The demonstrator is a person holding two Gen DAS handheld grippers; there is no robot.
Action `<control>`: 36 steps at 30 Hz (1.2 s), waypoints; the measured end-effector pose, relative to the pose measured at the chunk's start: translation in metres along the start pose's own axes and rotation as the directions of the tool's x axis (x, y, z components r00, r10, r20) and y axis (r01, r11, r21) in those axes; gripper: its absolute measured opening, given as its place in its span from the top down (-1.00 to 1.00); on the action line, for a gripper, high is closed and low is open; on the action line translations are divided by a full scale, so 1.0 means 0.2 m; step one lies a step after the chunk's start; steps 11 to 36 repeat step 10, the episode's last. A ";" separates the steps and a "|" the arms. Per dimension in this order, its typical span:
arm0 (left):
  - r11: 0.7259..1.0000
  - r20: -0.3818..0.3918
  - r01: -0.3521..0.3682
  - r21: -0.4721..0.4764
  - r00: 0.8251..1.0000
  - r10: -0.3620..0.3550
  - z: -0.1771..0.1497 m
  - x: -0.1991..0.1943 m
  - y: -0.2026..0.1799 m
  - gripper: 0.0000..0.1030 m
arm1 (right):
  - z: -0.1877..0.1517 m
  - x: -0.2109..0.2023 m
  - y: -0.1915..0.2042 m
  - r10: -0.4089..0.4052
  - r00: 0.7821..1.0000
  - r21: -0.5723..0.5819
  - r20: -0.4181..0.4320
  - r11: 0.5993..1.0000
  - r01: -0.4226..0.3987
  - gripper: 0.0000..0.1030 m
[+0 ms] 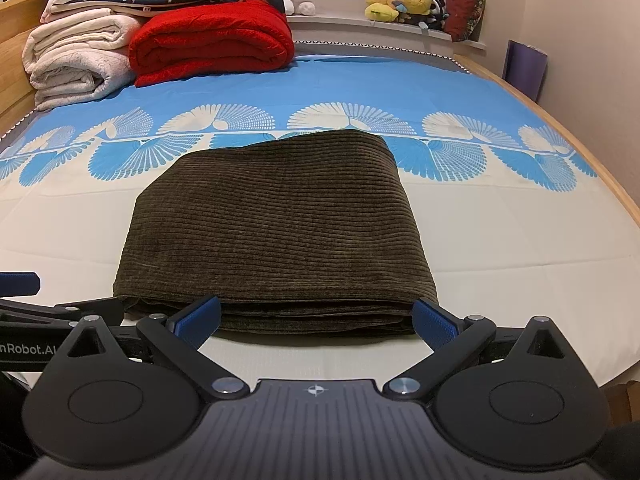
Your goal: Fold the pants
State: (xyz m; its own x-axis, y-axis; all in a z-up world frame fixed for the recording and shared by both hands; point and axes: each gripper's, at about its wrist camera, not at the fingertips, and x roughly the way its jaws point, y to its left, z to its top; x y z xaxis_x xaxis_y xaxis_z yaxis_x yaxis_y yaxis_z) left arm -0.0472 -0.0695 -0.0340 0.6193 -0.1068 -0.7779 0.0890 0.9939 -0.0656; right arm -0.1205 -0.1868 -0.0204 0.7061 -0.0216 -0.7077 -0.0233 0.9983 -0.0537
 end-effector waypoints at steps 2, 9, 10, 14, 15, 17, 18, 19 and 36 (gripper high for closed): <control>1.000 0.001 -0.001 0.000 1.000 0.001 0.00 0.00 0.00 -0.99 | 0.00 0.00 0.00 0.000 1.000 0.000 0.000 1.000 0.000 -0.97; 1.000 0.006 0.008 0.001 1.000 -0.008 0.00 0.00 0.00 -0.99 | 0.00 0.01 0.01 -0.005 1.000 0.006 -0.006 1.000 0.005 -0.97; 1.000 0.006 0.008 0.001 1.000 -0.008 0.00 0.00 0.00 -0.99 | 0.00 0.01 0.01 -0.005 1.000 0.007 -0.006 1.000 0.005 -0.97; 1.000 0.006 0.008 0.001 1.000 -0.008 0.00 0.00 0.00 -0.99 | 0.00 0.01 0.01 -0.005 1.000 0.007 -0.006 1.000 0.005 -0.97; 1.000 0.006 0.008 0.001 1.000 -0.008 0.00 0.00 0.00 -0.99 | 0.00 0.01 0.01 -0.005 1.000 0.007 -0.006 1.000 0.005 -0.97; 1.000 0.006 0.008 0.001 1.000 -0.008 0.00 0.00 0.00 -0.99 | 0.00 0.01 0.01 -0.005 1.000 0.007 -0.006 1.000 0.005 -0.97; 1.000 0.006 0.008 0.001 1.000 -0.008 0.00 0.00 0.00 -0.99 | 0.00 0.01 0.01 -0.005 1.000 0.007 -0.006 1.000 0.005 -0.97; 1.000 0.006 0.008 0.001 1.000 -0.008 0.00 0.00 0.00 -0.99 | 0.00 0.01 0.01 -0.005 1.000 0.007 -0.006 1.000 0.005 -0.97; 1.000 0.006 0.008 0.001 1.000 -0.008 0.00 0.00 0.00 -0.99 | 0.00 0.01 0.01 -0.005 1.000 0.007 -0.006 1.000 0.005 -0.97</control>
